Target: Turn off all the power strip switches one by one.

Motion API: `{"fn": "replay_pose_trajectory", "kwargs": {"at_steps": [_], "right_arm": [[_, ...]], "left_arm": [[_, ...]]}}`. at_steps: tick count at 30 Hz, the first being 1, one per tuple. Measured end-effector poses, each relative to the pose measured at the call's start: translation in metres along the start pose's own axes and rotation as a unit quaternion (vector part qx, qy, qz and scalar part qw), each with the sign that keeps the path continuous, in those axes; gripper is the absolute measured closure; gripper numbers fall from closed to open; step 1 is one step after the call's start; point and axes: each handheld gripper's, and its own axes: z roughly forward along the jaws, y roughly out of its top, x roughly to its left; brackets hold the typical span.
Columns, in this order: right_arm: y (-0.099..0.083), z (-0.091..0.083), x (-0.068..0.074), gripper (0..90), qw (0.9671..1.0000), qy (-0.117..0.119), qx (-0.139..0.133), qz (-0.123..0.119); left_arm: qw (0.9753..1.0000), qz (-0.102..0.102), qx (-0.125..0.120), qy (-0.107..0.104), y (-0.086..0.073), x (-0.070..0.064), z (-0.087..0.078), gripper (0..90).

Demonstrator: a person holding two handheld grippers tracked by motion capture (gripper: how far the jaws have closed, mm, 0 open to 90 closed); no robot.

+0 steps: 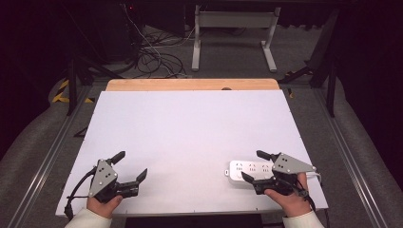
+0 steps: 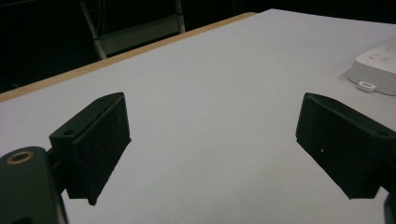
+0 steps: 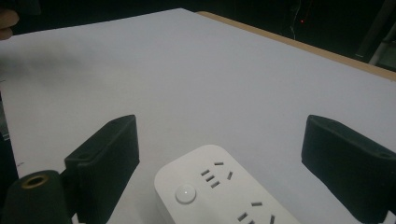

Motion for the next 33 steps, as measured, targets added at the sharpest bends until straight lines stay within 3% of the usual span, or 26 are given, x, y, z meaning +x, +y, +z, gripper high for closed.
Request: {"fn": "replay_pose_trajectory", "kwargs": {"at_steps": [12, 25, 27, 28, 33], "right_arm": [[0.001, -0.002, 0.001, 13.4, 1.0000, -0.003, -0.005, -0.007], [0.006, -0.004, 0.002, 16.5, 0.9999, 0.000, -0.006, -0.014], [0.009, -0.004, 0.001, 19.1, 0.9999, 0.003, -0.004, -0.014], [0.013, -0.006, -0.001, 25.8, 0.9999, 0.002, 0.002, -0.017], [0.020, -0.005, -0.002, 26.2, 0.9999, 0.007, 0.003, -0.011]], "left_arm": [[0.9998, 0.017, -0.004, 0.013, 0.001, -0.002, -0.002, 10.7], [0.9998, 0.015, -0.006, 0.015, 0.001, -0.003, -0.002, 10.8], [0.9998, 0.015, -0.004, 0.014, 0.001, -0.003, -0.002, 10.8], [0.9998, 0.015, -0.002, 0.012, 0.001, -0.003, -0.001, 10.7], [0.9997, 0.019, 0.000, 0.013, 0.001, -0.004, -0.001, 10.7]]}}
